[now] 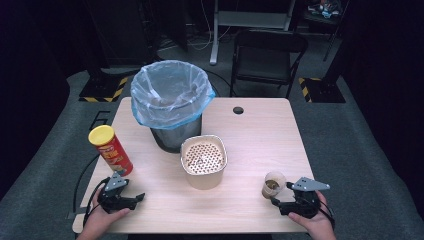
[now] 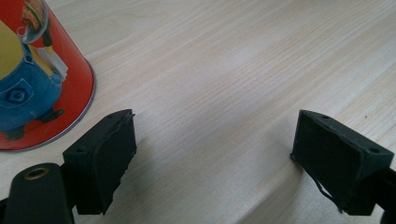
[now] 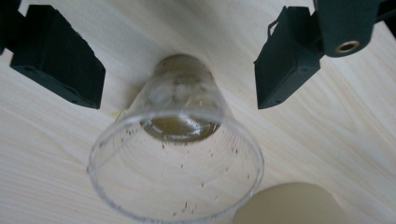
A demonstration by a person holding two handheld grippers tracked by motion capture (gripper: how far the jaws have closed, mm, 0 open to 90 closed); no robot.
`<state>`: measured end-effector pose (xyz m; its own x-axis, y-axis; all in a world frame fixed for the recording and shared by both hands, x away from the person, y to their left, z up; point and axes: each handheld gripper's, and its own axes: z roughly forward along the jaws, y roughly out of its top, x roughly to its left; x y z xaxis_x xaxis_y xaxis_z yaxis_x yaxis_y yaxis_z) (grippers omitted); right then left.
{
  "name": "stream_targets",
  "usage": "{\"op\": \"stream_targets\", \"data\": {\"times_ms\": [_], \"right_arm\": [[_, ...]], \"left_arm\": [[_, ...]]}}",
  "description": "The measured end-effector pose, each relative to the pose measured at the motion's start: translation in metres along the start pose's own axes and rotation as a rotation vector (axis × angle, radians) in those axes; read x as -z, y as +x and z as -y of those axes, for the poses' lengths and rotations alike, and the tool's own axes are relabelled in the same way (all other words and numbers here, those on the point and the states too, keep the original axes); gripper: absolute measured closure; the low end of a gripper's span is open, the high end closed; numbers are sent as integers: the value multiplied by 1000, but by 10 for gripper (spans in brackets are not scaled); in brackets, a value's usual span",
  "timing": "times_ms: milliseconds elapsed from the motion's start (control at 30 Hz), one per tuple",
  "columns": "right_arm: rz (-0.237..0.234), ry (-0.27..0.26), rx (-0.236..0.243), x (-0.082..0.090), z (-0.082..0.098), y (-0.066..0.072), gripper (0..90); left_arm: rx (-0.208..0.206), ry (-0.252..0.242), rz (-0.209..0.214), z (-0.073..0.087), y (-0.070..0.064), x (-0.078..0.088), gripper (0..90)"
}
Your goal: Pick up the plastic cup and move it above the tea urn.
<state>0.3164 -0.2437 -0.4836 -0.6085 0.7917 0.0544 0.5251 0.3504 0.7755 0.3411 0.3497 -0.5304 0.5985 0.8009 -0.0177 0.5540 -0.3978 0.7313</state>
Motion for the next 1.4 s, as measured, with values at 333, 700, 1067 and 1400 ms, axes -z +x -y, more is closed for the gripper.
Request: {"op": "stream_targets", "data": {"times_ms": [333, 700, 1067, 1400], "right_arm": [[35, -32, -33, -5, -13, 6, 154], [64, -19, -42, 1, -11, 21, 182], [73, -19, -41, -18, -27, 25, 158], [116, -19, -19, -36, -38, 30, 151]], "left_arm": [[-7, -2, -5, 1, -1, 1, 133], [-21, -8, -13, 1, -1, 1, 133], [-22, 0, -5, 0, 0, 1, 133], [-22, 0, -6, 1, 0, 1, 133]]}}
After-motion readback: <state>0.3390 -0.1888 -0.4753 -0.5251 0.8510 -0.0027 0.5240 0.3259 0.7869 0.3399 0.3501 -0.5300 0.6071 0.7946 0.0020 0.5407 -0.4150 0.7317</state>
